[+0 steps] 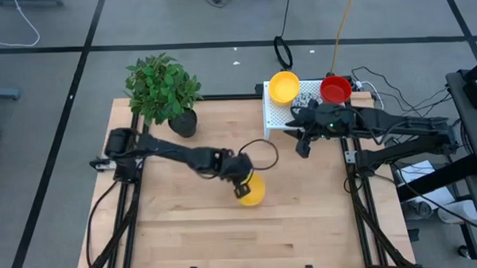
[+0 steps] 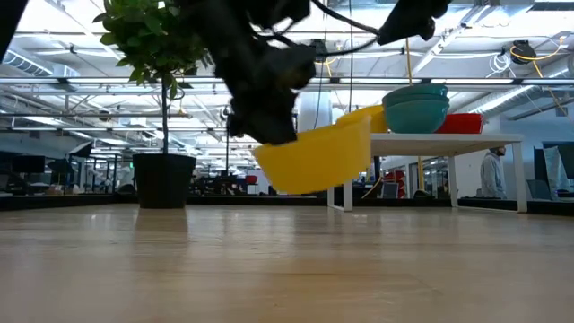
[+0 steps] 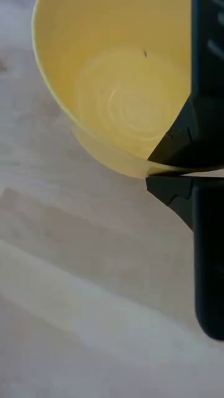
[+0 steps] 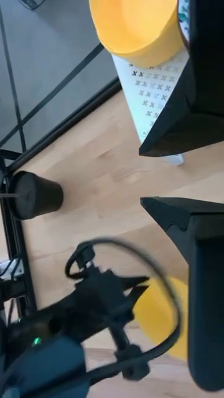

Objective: Pick & Place Mini bowls
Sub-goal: Stack the yellow bowl on top of the yellow bowls on the shelf

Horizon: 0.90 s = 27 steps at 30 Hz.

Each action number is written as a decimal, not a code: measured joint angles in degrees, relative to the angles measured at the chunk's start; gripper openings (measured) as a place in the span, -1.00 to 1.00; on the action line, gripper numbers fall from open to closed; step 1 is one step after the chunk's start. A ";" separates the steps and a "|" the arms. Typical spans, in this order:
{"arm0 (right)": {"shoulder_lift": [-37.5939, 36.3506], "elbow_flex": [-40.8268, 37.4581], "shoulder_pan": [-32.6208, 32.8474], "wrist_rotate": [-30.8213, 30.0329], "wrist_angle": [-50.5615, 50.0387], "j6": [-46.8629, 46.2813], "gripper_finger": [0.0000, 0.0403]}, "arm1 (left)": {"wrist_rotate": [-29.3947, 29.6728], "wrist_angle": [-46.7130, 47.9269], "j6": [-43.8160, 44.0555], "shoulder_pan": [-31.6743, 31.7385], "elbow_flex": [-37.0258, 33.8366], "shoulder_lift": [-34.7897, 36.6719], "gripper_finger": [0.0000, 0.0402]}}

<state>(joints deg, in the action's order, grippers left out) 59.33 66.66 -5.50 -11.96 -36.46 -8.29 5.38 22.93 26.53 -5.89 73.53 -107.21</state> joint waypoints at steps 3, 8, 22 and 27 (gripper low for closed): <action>0.00 -1.16 0.00 0.01 1.15 0.12 -0.49 | -0.30 4.40 -4.94 2.46 5.35 -3.52 -0.94; -0.03 -1.96 -0.02 0.00 2.04 0.60 -0.49 | -0.41 10.87 -9.49 5.89 12.33 -9.31 -0.97; -0.04 -2.23 -0.02 -0.01 2.06 4.23 -0.49 | 1.23 9.56 -7.96 12.07 14.04 -10.98 -0.87; -0.04 -2.23 -0.02 -0.01 1.92 4.25 -0.49 | 0.42 9.60 -7.96 12.15 14.04 -10.96 -0.85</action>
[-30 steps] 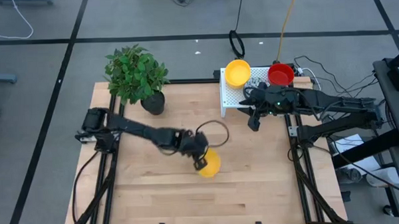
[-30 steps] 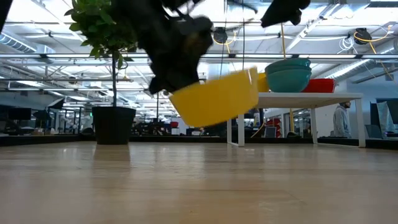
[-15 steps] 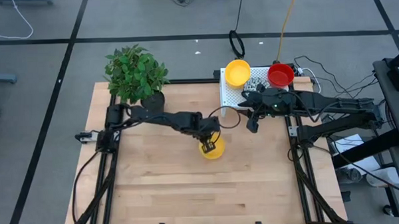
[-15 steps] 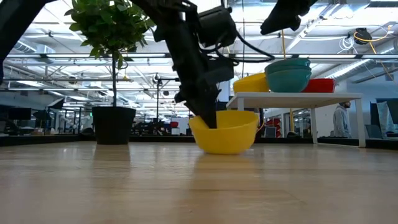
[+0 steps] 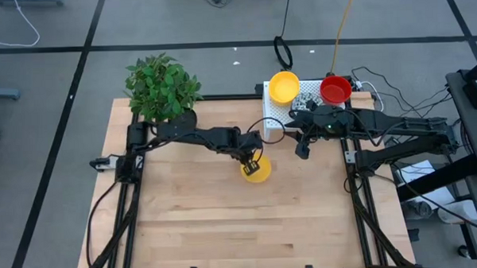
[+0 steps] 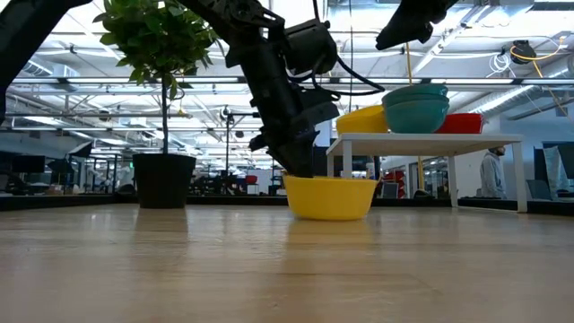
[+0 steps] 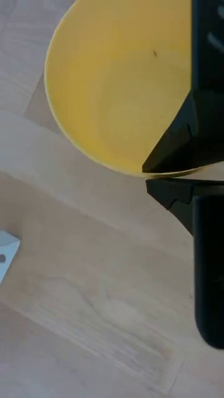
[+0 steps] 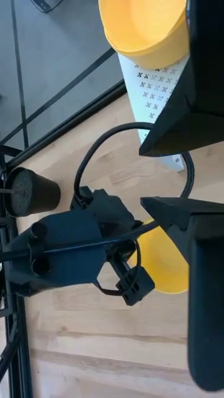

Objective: Pick & Place Mini bowls
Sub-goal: Stack the yellow bowl on top of the yellow bowls on the shelf

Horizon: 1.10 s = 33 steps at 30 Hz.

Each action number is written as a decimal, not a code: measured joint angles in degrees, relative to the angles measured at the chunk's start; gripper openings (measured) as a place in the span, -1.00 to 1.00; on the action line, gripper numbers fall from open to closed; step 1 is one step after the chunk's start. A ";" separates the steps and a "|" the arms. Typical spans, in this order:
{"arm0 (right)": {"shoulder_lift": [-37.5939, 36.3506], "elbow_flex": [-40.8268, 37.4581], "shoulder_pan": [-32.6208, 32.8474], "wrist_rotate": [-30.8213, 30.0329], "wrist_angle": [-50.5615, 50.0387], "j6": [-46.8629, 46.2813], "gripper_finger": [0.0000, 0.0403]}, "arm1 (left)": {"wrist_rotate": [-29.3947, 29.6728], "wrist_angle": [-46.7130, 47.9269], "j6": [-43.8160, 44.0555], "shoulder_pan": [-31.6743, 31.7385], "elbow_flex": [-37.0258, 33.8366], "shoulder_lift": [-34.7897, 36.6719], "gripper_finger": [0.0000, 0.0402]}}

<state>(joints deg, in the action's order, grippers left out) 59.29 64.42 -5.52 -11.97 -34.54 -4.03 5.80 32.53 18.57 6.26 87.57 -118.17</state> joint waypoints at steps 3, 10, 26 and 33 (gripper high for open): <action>0.00 0.00 0.00 0.00 -0.07 0.00 -0.49 | -0.27 0.31 1.46 0.00 0.00 0.02 -0.75; 0.02 -0.02 0.00 1.37 -1.35 -0.89 -0.49 | -0.32 1.72 1.65 0.07 0.00 1.01 -0.32; 5.24 -17.80 8.02 9.25 21.52 -2.59 -0.08 | -12.86 16.42 16.84 -3.24 0.00 23.89 -0.05; 16.09 -17.94 11.61 9.20 23.57 9.15 0.04 | -13.13 16.35 19.27 -7.94 0.00 34.95 -0.05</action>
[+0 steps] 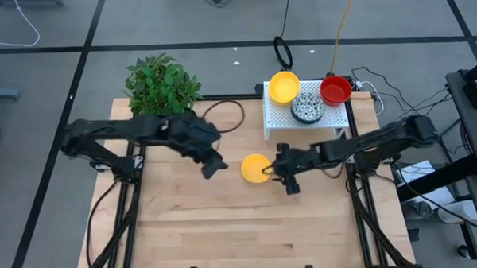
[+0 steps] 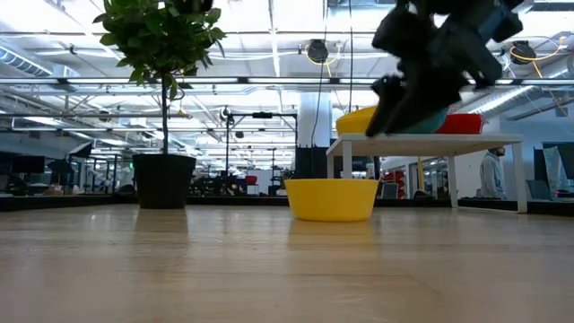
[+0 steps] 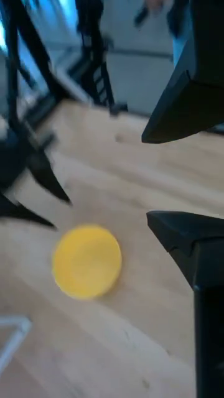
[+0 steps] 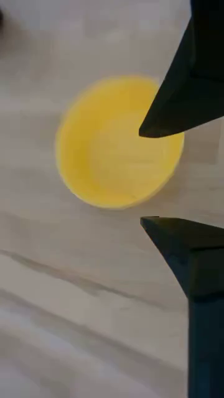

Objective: Pick & Place Mini bowls
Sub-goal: Stack the yellow bowl on top of the yellow bowls on the shelf

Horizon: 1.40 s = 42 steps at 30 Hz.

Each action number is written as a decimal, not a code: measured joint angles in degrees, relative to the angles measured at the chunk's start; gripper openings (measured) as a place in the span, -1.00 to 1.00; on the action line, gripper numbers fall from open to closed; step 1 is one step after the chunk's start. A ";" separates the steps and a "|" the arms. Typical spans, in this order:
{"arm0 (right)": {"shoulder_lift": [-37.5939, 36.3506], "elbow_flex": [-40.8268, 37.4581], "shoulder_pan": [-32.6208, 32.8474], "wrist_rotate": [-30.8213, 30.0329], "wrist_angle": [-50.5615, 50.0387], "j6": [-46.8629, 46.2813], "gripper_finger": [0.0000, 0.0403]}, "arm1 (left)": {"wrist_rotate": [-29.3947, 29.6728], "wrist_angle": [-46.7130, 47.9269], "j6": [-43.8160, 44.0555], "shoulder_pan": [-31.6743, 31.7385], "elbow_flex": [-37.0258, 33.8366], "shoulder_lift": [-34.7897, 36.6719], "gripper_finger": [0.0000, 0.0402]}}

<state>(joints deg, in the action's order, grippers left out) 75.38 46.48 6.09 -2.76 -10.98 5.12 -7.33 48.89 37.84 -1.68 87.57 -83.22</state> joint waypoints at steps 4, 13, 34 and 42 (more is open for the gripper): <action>5.54 -0.04 1.61 -0.03 0.29 5.29 0.01 | 0.03 -2.01 0.19 -2.93 0.00 4.77 -0.05; 14.13 0.02 3.48 -1.53 7.60 12.66 -0.01 | -0.27 -2.19 1.00 -7.17 0.02 13.00 -0.05; 21.25 -0.02 4.93 -7.74 12.46 16.66 -0.85 | 12.68 -2.41 0.75 -14.55 0.02 21.66 -0.05; 9.37 -0.04 4.53 -8.97 11.97 16.62 -0.99 | 13.42 -2.39 -1.77 -15.03 0.00 22.79 -0.05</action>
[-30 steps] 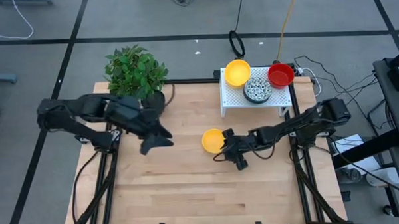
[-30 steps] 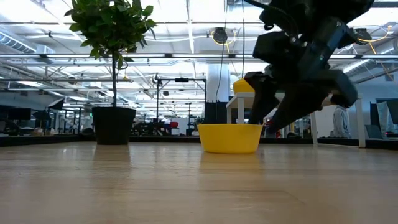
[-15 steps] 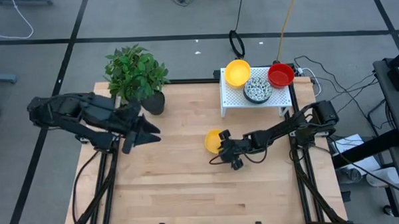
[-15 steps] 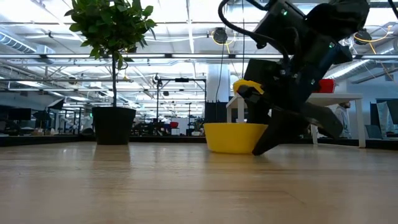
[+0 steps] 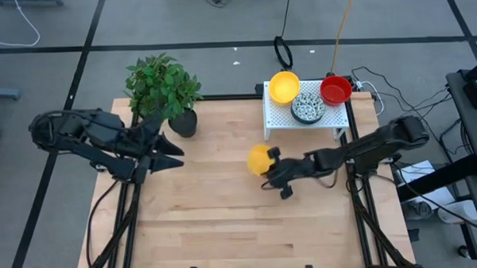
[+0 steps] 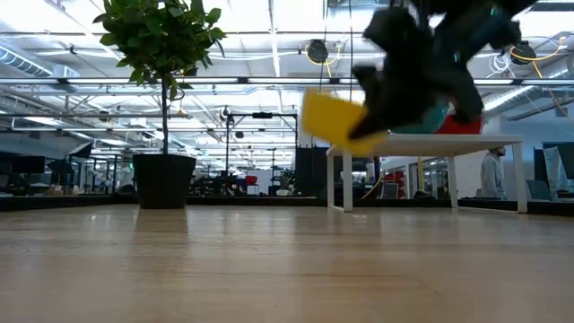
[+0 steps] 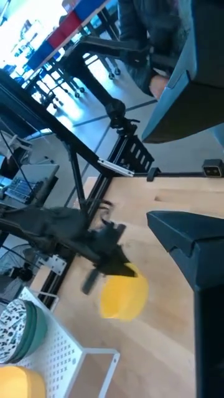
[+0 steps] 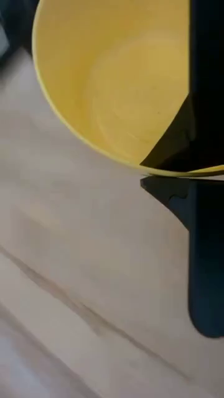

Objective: Pick & Place Mini bowls
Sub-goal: Stack the yellow bowl on top of the yellow bowls on the shelf

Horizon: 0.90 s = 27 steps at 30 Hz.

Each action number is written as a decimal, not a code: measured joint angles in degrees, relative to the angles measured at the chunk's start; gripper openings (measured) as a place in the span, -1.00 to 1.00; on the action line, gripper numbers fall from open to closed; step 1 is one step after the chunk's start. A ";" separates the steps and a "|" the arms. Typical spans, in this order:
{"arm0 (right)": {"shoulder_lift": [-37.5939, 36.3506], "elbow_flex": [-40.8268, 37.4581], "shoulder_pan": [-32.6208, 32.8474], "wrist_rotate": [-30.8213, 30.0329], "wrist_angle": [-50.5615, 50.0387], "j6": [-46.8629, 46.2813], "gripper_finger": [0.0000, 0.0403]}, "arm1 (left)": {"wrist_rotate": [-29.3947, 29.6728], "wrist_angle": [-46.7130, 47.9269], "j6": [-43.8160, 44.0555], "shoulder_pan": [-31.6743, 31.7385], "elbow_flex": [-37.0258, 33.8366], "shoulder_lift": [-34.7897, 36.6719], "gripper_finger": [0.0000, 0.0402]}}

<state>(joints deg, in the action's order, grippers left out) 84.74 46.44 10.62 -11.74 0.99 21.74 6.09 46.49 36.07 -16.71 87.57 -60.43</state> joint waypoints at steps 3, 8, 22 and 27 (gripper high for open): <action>-6.88 0.00 -1.56 -2.92 -0.01 0.00 -0.99 | 0.03 -0.02 -0.77 0.00 0.00 0.24 -0.05; -18.78 0.31 -7.36 -9.38 0.30 -0.85 -0.99 | 0.09 -0.02 -2.75 0.00 0.00 0.62 -0.05; -18.15 16.77 -37.11 -10.54 -14.68 -9.47 -1.00 | 3.61 -0.02 -9.25 0.03 -0.02 0.94 -0.05; -10.92 21.46 -43.97 -10.57 -15.27 -11.21 -1.00 | 3.57 0.05 -9.04 0.13 -0.02 1.53 -0.05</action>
<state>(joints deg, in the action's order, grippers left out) 73.82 67.90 -33.35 -22.30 -14.27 10.53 9.66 46.54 27.03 -16.58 87.55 -58.90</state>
